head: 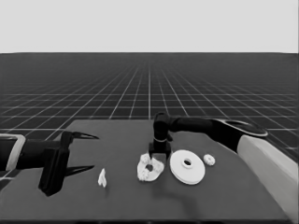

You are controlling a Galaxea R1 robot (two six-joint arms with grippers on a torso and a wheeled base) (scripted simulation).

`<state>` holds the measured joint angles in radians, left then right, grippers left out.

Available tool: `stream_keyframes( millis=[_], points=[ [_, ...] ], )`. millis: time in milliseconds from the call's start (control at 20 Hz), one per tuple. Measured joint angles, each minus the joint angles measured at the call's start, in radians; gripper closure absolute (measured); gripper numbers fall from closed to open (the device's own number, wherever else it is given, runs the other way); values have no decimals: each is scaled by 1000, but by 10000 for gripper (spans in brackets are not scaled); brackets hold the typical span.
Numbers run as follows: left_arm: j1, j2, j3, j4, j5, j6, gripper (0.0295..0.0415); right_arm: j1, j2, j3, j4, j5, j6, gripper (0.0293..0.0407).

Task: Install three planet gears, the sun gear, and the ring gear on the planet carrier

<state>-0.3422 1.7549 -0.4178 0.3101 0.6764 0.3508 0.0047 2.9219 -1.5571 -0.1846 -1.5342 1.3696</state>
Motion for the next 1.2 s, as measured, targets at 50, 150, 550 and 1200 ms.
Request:
stream_keyframes(
  millis=[50,150,550,1200],
  points=[
    [0,0,0,0,0,0,326,1,0,0,1,0,0,315],
    [0,0,0,0,0,0,326,17,-198,180,25,25,-151,314],
    [0,0,0,0,0,0,326,39,-577,-132,90,76,-708,315],
    [0,0,0,0,0,0,326,-144,-502,-288,-3,234,-771,386]
  ],
)
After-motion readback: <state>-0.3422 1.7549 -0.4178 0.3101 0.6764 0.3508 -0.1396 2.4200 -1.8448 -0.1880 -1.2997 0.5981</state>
